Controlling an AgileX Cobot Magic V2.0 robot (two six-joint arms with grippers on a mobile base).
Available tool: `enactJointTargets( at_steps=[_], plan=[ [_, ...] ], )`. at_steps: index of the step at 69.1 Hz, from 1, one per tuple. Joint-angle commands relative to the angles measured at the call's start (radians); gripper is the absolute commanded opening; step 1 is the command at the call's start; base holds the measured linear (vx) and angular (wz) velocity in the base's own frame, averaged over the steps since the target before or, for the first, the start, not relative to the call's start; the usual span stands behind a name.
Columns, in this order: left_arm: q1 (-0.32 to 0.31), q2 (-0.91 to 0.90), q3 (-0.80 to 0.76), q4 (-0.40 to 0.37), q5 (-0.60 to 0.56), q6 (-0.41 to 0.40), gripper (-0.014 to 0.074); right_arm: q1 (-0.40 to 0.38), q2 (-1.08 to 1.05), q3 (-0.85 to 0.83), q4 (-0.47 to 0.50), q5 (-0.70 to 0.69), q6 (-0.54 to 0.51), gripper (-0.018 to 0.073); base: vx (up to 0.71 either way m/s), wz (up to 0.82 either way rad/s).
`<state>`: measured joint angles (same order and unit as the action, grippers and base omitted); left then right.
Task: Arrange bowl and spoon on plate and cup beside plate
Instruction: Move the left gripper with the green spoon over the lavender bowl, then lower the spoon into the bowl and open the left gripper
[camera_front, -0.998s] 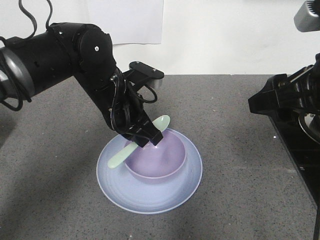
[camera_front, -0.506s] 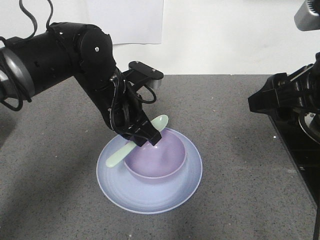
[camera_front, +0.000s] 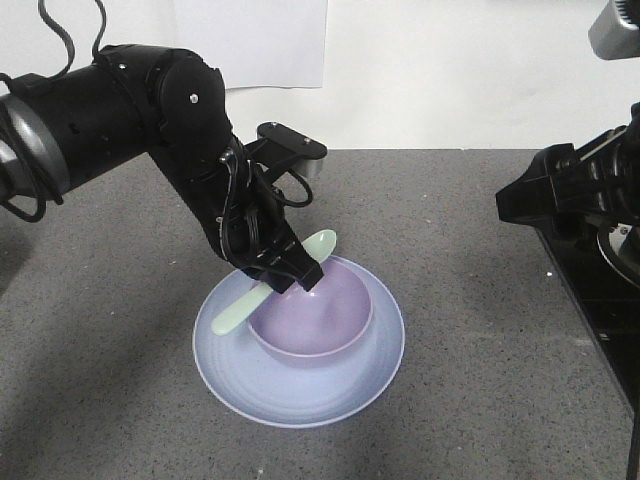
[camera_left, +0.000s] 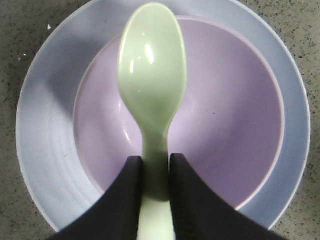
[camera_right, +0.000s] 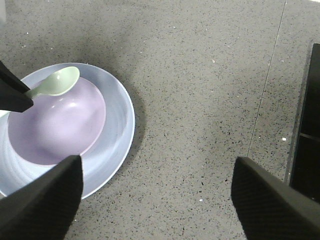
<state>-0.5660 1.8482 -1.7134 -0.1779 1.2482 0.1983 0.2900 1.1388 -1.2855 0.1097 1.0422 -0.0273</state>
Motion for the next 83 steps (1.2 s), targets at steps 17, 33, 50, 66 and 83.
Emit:
enactJointTargets(
  at_steps=[17, 33, 50, 66, 83],
  plan=[
    [-0.006, -0.010, -0.033, -0.020, 0.004, -0.006, 0.0029, -0.007, -0.017, -0.025, -0.004, -0.060, -0.001, 0.0590, 0.00, 0.00],
    [-0.006, -0.010, -0.033, -0.020, 0.004, -0.006, 0.0055, -0.007, -0.017, -0.025, -0.004, -0.073, -0.001, 0.0590, 0.00, 0.00],
    [-0.006, -0.010, -0.033, -0.020, 0.004, -0.006, 0.0188, -0.007, -0.017, -0.025, -0.004, -0.083, -0.001, 0.0590, 0.00, 0.00],
    [-0.006, -0.010, -0.033, -0.020, 0.004, -0.006, 0.0370, -0.007, -0.017, -0.025, -0.004, -0.083, -0.001, 0.0590, 0.00, 0.00],
    [-0.006, -0.011, -0.033, -0.020, 0.004, -0.006, 0.0489, -0.007, -0.017, -0.025, -0.004, -0.082, -0.001, 0.0590, 0.00, 0.00]
  ],
)
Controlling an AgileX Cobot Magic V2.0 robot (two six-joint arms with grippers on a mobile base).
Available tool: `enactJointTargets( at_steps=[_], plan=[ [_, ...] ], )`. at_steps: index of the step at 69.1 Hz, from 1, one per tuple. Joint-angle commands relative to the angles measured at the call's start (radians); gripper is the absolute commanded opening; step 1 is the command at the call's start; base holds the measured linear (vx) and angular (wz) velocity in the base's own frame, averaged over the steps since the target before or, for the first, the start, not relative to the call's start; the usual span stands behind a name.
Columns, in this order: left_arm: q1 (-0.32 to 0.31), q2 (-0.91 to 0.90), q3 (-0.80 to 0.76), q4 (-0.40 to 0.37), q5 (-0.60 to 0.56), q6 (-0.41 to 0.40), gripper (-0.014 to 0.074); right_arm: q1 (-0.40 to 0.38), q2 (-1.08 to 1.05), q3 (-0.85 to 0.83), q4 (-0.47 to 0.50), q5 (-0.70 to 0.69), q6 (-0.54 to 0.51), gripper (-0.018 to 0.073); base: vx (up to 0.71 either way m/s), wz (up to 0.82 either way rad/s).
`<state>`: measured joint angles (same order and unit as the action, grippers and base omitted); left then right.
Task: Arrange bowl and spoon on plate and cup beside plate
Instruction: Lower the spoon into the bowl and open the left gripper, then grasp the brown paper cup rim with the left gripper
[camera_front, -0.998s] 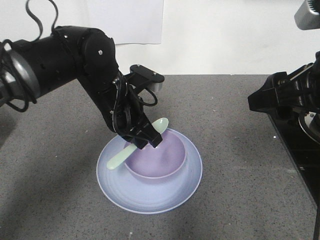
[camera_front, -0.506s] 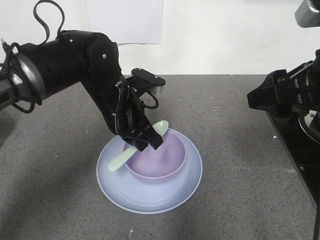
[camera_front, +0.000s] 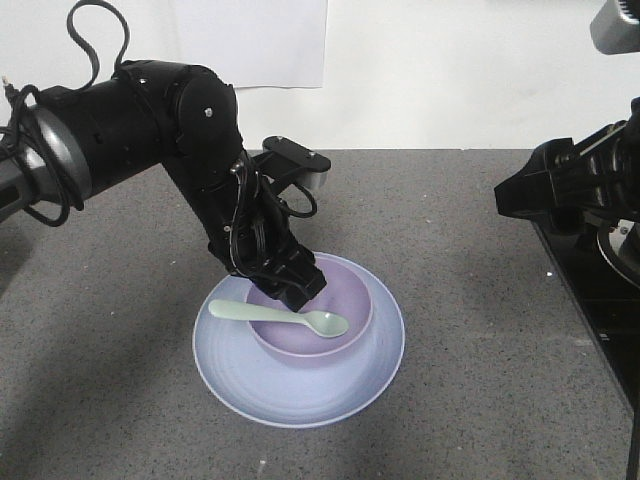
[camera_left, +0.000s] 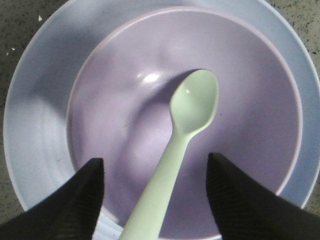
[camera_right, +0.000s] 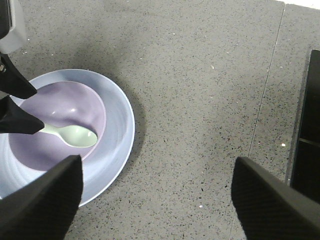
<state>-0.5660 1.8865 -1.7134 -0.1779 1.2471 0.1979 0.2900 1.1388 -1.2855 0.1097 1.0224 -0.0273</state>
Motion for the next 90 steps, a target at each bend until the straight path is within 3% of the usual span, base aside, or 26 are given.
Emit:
enactJointTargets(
  at_steps=[1, 16, 35, 46, 62, 74, 90],
  plan=[
    [-0.006, -0.051, -0.033, -0.020, 0.005, -0.005, 0.0491, -0.007, -0.017, -0.025, -0.004, -0.063, -0.001, 0.0590, 0.00, 0.00],
    [-0.006, -0.093, -0.036, 0.022, 0.005, -0.022, 0.0498, -0.007, -0.017, -0.025, -0.004, -0.062, -0.001, 0.0590, 0.00, 0.00],
    [0.027, -0.256, -0.036, 0.285, 0.005, -0.157, 0.0498, -0.007, -0.017, -0.025, -0.003, -0.059, -0.001, 0.0590, 0.00, 0.00],
    [0.157, -0.350, -0.036, 0.323, 0.005, -0.211, 0.0498, -0.007, -0.017, -0.025, -0.003, -0.059, -0.001, 0.0590, 0.00, 0.00],
    [0.427, -0.421, -0.036, 0.329, 0.005, -0.262, 0.0498, -0.007, -0.017, -0.025, -0.003, -0.059, -0.001, 0.0590, 0.00, 0.00],
    [0.581, -0.427, -0.036, 0.332, 0.005, -0.270, 0.0498, -0.007, -0.017, -0.025, -0.003, -0.059, -0.002, 0.0590, 0.00, 0.00],
    [0.715, -0.427, -0.001, 0.392, 0.004, -0.322, 0.0498, -0.007, -0.017, -0.025, -0.003, -0.060, -0.002, 0.0590, 0.00, 0.00]
  ],
)
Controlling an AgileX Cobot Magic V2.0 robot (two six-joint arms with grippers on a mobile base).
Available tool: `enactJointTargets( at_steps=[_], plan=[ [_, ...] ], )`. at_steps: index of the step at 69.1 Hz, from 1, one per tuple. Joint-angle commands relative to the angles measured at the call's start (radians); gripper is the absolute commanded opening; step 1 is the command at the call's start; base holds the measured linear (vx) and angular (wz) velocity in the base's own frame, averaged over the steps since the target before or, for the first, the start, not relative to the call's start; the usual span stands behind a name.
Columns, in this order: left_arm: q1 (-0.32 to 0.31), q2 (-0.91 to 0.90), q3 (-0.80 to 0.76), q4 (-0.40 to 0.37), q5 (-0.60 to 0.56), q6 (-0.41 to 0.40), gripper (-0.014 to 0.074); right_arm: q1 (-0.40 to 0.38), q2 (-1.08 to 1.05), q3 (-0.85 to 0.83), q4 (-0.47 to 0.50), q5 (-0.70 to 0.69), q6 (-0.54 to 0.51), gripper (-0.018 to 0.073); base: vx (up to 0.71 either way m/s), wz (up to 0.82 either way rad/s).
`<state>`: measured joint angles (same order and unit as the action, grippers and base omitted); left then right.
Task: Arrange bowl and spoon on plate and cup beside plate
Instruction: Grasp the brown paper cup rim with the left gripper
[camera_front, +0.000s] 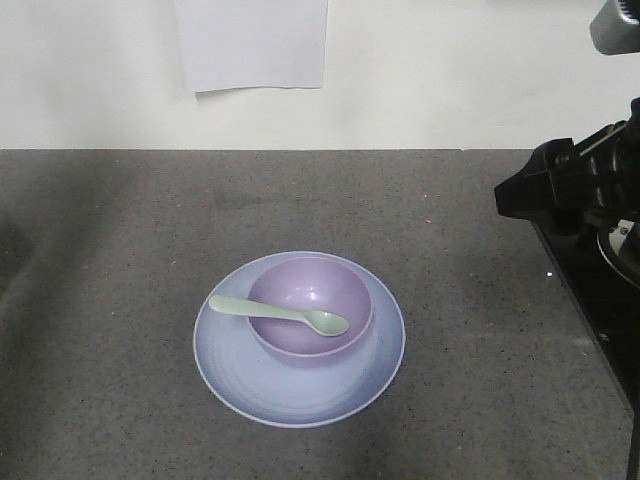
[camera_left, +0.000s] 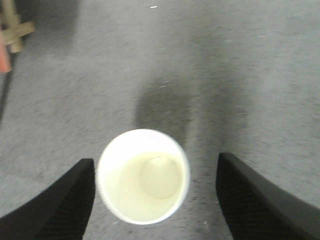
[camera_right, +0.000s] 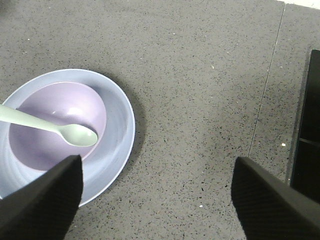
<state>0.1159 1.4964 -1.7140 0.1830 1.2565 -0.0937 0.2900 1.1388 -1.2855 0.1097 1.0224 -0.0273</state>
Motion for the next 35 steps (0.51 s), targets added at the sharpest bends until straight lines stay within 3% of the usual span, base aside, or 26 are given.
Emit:
enactJointTargets(
  at_steps=[1, 18, 35],
  plan=[
    [0.039, -0.037, 0.006, 0.031, -0.005, -0.030, 0.0498, -0.007, -0.017, -0.025, -0.003, -0.061, -0.002, 0.0590, 0.00, 0.00],
    [0.103, -0.036, 0.158, 0.030, -0.071, -0.069, 0.0498, -0.007, -0.017, -0.025, -0.004, -0.063, -0.009, 0.0590, 0.00, 0.00],
    [0.142, -0.036, 0.179, 0.020, -0.092, -0.081, 0.0498, -0.007, -0.017, -0.025, -0.004, -0.066, -0.013, 0.0590, 0.00, 0.00]
  ],
)
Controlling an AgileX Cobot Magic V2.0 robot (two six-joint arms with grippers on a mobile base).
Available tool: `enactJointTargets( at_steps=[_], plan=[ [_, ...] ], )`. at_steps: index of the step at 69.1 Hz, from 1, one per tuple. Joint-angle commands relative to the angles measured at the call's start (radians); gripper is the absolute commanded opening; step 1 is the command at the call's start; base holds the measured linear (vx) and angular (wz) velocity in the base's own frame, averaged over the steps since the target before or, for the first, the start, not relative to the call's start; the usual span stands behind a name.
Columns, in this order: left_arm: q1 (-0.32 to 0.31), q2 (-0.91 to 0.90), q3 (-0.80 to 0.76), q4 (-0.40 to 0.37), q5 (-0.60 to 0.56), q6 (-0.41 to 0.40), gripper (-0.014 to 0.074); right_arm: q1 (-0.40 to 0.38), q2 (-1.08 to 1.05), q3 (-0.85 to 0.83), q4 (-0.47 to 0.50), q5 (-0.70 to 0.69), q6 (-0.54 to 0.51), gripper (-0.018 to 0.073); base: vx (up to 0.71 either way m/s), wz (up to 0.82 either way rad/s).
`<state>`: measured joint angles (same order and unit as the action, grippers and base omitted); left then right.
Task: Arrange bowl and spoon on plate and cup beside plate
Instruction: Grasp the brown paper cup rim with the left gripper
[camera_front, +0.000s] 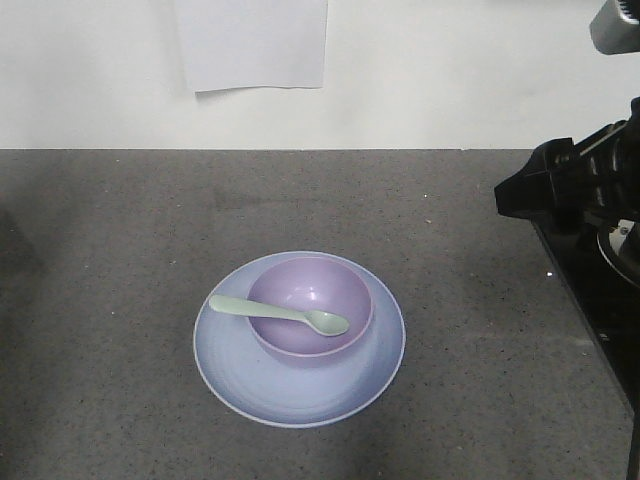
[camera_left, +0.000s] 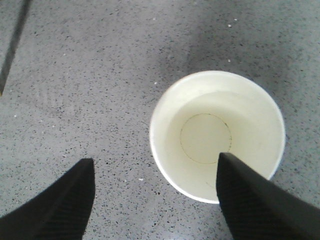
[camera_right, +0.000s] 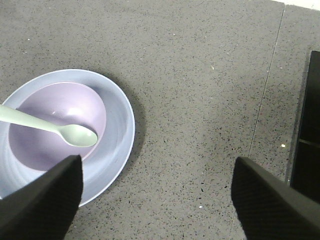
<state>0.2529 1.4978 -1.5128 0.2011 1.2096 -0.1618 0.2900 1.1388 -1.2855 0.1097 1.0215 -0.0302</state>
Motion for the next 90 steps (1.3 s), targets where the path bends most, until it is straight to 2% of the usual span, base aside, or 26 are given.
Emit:
enactJointTargets(
  at_steps=[1, 37, 70, 79, 80, 81, 90],
  plan=[
    [0.005, -0.037, -0.023, 0.002, -0.046, -0.013, 0.0498, -0.007, -0.017, -0.025, -0.004, -0.065, -0.010, 0.0590, 0.00, 0.00],
    [0.005, 0.034, -0.012, -0.006, -0.071, -0.031, 0.0494, -0.007, -0.017, -0.025, -0.004, -0.076, -0.010, 0.0590, 0.00, 0.00],
    [0.005, 0.128, -0.012, -0.007, -0.065, -0.039, 0.0437, -0.007, -0.017, -0.025, -0.004, -0.078, -0.010, 0.0590, 0.00, 0.00],
    [0.005, 0.136, -0.012, -0.008, -0.062, -0.039, 0.0367, -0.007, -0.017, -0.025, -0.004, -0.078, -0.010, 0.0590, 0.00, 0.00],
    [0.005, 0.136, -0.012, -0.011, -0.062, -0.039, 0.0281, -0.007, -0.017, -0.025, -0.004, -0.080, -0.010, 0.0590, 0.00, 0.00],
    [0.005, 0.136, -0.012, -0.014, -0.062, -0.039, 0.0256, -0.007, -0.017, -0.025, -0.004, -0.081, -0.010, 0.0590, 0.00, 0.00],
    [0.005, 0.136, -0.012, -0.017, -0.061, -0.039, 0.0102, -0.007, -0.017, -0.025, -0.004, -0.084, -0.010, 0.0590, 0.00, 0.00]
  ],
)
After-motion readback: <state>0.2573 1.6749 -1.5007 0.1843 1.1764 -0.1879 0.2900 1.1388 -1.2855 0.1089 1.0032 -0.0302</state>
